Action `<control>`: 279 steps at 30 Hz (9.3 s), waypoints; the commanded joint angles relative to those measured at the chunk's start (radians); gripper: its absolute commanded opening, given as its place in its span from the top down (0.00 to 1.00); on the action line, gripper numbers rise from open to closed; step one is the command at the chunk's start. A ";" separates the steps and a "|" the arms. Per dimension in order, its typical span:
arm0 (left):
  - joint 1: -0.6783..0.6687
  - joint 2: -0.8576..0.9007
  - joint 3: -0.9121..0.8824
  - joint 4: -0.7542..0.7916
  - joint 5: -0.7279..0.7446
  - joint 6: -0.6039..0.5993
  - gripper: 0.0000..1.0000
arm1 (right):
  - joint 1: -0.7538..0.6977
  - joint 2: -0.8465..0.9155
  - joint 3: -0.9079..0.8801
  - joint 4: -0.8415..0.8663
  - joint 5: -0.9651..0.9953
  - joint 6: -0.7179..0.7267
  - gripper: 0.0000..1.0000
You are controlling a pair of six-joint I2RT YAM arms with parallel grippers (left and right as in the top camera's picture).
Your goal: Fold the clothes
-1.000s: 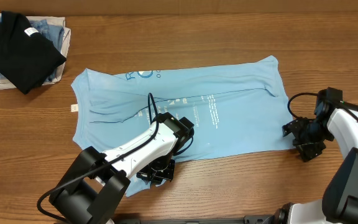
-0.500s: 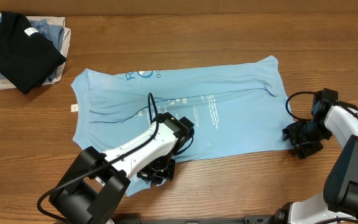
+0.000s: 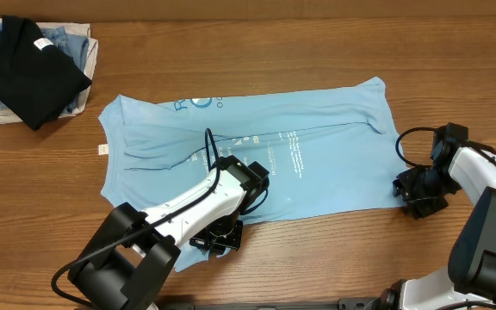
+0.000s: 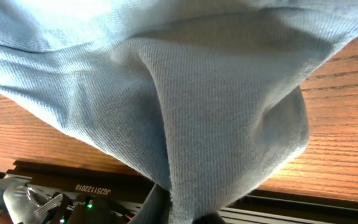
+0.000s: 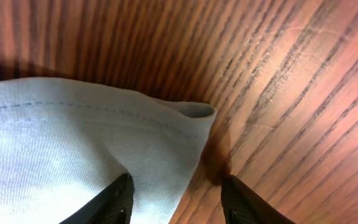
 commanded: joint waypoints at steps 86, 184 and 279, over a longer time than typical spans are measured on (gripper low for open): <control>0.476 -0.266 0.017 0.555 -0.143 0.265 0.87 | 0.190 -0.096 0.212 0.081 0.053 0.319 0.96; 0.688 0.024 0.147 0.599 -0.322 0.316 0.96 | 0.190 0.061 0.212 0.269 0.062 0.179 0.62; 0.729 0.020 0.286 0.524 -0.339 0.335 0.93 | 0.189 0.148 0.556 0.063 0.087 0.189 0.96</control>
